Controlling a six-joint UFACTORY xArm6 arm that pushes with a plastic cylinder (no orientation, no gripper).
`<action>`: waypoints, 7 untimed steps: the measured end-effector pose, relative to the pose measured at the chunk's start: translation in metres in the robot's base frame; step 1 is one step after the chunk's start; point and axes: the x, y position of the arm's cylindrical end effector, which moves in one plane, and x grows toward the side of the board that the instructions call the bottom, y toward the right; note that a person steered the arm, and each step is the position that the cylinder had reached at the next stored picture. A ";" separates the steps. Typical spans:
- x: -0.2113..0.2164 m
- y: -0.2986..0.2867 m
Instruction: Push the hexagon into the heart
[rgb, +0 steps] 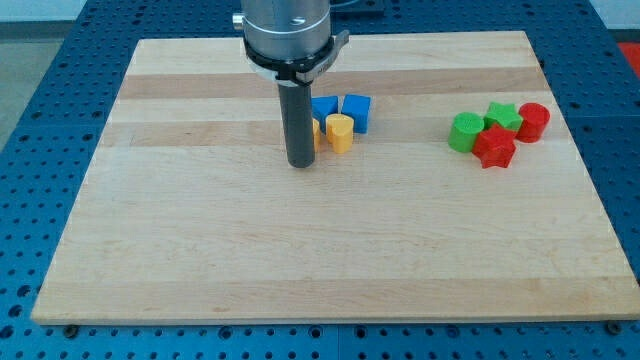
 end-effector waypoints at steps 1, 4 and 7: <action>-0.006 -0.002; -0.012 -0.053; -0.025 -0.031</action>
